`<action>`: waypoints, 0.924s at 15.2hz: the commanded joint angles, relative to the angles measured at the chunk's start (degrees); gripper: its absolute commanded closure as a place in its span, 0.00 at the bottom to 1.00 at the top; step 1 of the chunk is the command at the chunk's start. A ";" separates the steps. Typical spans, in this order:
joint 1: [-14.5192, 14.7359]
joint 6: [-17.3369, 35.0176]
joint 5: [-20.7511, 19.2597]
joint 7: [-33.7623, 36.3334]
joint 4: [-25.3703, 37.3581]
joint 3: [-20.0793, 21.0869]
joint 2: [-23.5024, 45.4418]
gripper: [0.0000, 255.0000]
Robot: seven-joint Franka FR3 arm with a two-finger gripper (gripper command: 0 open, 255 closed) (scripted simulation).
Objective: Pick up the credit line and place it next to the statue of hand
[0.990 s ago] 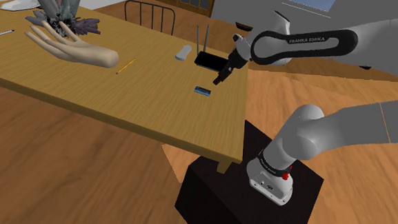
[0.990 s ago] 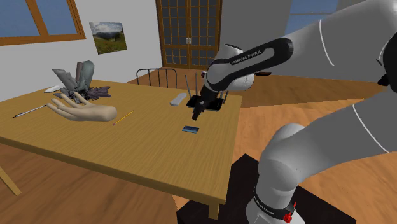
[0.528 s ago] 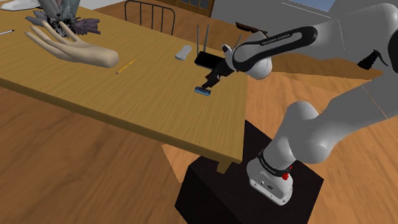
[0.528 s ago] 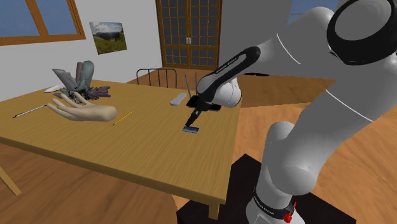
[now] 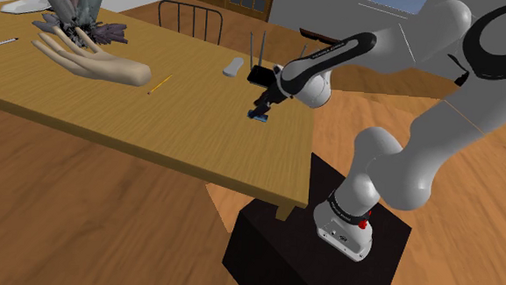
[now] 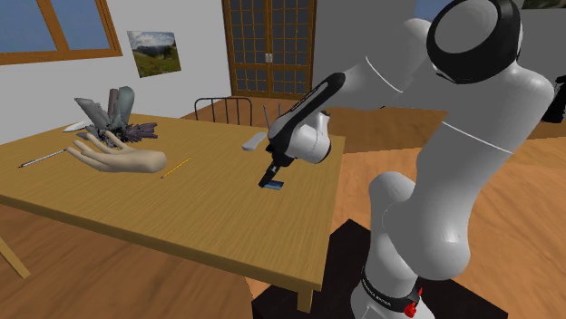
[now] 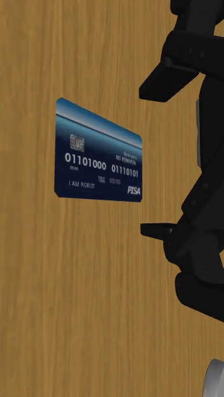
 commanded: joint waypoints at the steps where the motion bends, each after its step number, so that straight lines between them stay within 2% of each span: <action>1: 3.03 0.76 1.51 -1.36 0.53 -2.62 0.73 0.00; 7: 3.04 0.76 1.48 -1.34 0.52 -2.64 0.72 0.00; 8: 3.06 0.77 1.49 -1.35 0.53 -2.65 0.73 1.00; 14: 3.03 0.77 1.48 -1.33 0.52 -2.63 0.72 1.00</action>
